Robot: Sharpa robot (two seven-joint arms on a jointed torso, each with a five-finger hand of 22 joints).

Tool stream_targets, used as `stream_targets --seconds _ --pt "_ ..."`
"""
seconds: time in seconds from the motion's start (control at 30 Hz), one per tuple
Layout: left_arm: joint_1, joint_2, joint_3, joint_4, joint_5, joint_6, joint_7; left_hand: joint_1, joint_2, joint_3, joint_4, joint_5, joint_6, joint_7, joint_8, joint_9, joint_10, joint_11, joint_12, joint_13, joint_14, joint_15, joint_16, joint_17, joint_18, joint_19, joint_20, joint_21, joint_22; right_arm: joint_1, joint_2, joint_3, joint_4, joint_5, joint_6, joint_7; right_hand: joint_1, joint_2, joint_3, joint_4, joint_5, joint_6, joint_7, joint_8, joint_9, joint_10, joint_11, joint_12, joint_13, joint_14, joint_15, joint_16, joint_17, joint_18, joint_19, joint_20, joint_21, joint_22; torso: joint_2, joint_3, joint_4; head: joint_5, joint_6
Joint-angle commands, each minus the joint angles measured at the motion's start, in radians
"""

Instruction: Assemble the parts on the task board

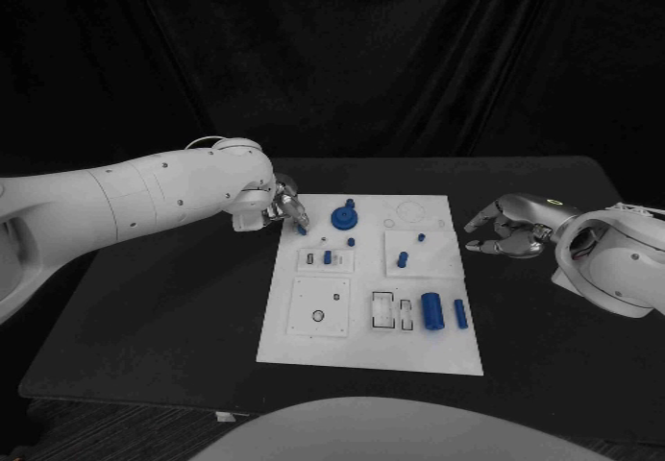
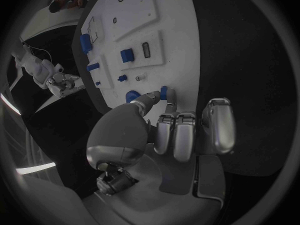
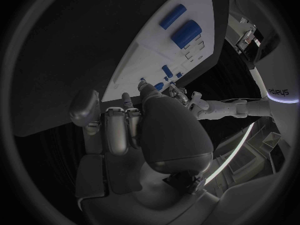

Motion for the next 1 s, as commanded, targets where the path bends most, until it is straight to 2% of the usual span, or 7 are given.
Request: stream_targets --seconds 0.03,0.07,0.17,0.43,0.57,0.7,1.0 --pt "-0.002 -0.003 0.001 0.005 0.006 -0.012 0.022 -0.026 -0.024 0.114 -0.06 0.003 -0.005 -0.007 0.008 0.009 0.106 -0.006 0.004 0.263 0.104 -0.005 0.003 0.263 0.002 -0.002 -0.004 -0.004 0.175 -0.003 0.0 0.001 0.0 -0.004 0.01 -0.012 0.009 -0.001 0.002 -0.002 0.006 0.005 -0.001 -0.004 -0.001 -0.004 -0.002 -0.002 -0.003 0.054 0.003 -0.003 0.11 0.005 0.002 -0.001 -0.004 0.13 0.0 -0.0001 0.0004 -0.001 0.0" --pt "-0.002 -0.004 0.001 0.006 0.006 -0.013 0.023 -0.042 -0.03 0.143 -0.07 0.002 -0.006 -0.008 0.013 0.013 0.106 -0.006 0.004 0.263 0.104 -0.005 0.003 0.263 0.002 -0.001 -0.004 -0.005 0.176 -0.003 0.0 0.001 -0.001 -0.004 0.01 -0.012 0.009 -0.001 0.002 -0.002 0.006 0.005 -0.001 -0.004 -0.001 -0.004 -0.002 -0.002 -0.003 0.054 0.003 -0.003 0.11 0.005 0.002 -0.001 -0.004 0.13 0.0 -0.0001 0.0006 -0.001 0.0" --pt "-0.002 -0.008 0.001 0.01 0.006 -0.018 0.024 -0.048 -0.033 0.162 -0.08 0.003 -0.008 -0.007 0.016 0.016 0.106 -0.006 0.004 0.263 0.104 -0.006 0.003 0.263 0.002 -0.001 -0.003 -0.006 0.177 -0.004 0.0 0.001 -0.002 -0.004 0.011 -0.013 0.01 0.0 0.003 -0.003 0.007 0.005 -0.001 -0.004 -0.001 -0.004 -0.002 -0.003 -0.004 0.054 0.003 -0.004 0.109 0.005 0.002 -0.001 -0.006 0.13 0.001 -0.0001 0.0008 -0.001 0.0" --pt "-0.002 -0.038 0.001 0.053 0.006 -0.039 0.019 -0.062 -0.039 0.189 -0.093 0.0 -0.008 -0.006 0.022 0.021 0.106 -0.006 0.004 0.263 0.104 -0.006 0.003 0.263 0.001 0.001 -0.003 -0.005 0.178 -0.004 -0.003 0.001 -0.001 -0.004 0.011 -0.015 0.012 0.0 0.005 -0.004 0.008 0.005 0.0 -0.004 -0.002 -0.006 -0.002 -0.005 -0.006 0.053 0.003 -0.007 0.107 0.006 0.0 -0.001 -0.011 0.128 0.0 -0.0001 0.0004 -0.003 0.0" --pt "0.001 -0.067 0.001 0.101 0.006 -0.037 0.0 -0.07 -0.042 0.196 -0.095 -0.003 -0.006 -0.007 0.024 0.022 0.106 -0.006 0.004 0.263 0.104 -0.006 0.003 0.263 0.001 0.001 -0.003 -0.005 0.179 -0.004 -0.007 0.001 0.002 -0.004 0.01 -0.017 0.012 0.0 0.005 -0.004 0.008 0.005 0.0 -0.004 -0.002 -0.006 -0.002 -0.005 -0.006 0.053 0.003 -0.007 0.107 0.006 0.0 -0.001 -0.011 0.128 0.0 0.0002 0.0006 -0.004 0.0" --pt "0.01 -0.099 0.001 0.162 0.006 -0.022 -0.039 -0.085 -0.047 0.208 -0.101 -0.012 -0.004 -0.009 0.025 0.021 0.106 -0.008 0.004 0.263 0.104 -0.008 0.003 0.263 0.002 0.001 -0.004 -0.008 0.178 -0.004 -0.012 0.001 0.005 -0.004 0.007 -0.02 0.013 0.0 0.005 -0.004 0.009 0.005 0.0 -0.004 -0.002 -0.007 -0.002 -0.007 -0.008 0.052 0.003 -0.008 0.106 0.006 -0.001 -0.001 -0.012 0.128 0.0 0.0006 0.0006 -0.001 0.0" --pt "0.021 -0.137 0.001 0.262 0.006 -0.039 -0.094 -0.098 -0.046 0.218 -0.103 -0.026 -0.002 -0.01 0.023 0.018 0.106 -0.009 0.004 0.263 0.104 -0.008 0.003 0.263 0.002 0.001 -0.005 -0.011 0.177 -0.004 -0.015 0.001 0.007 -0.004 0.007 -0.022 0.013 0.0 0.005 -0.004 0.009 0.005 0.0 -0.004 -0.002 -0.008 -0.002 -0.007 -0.008 0.052 0.003 -0.008 0.105 0.006 -0.001 -0.001 -0.014 0.128 -0.002 0.0025 0.0006 -0.002 0.0"
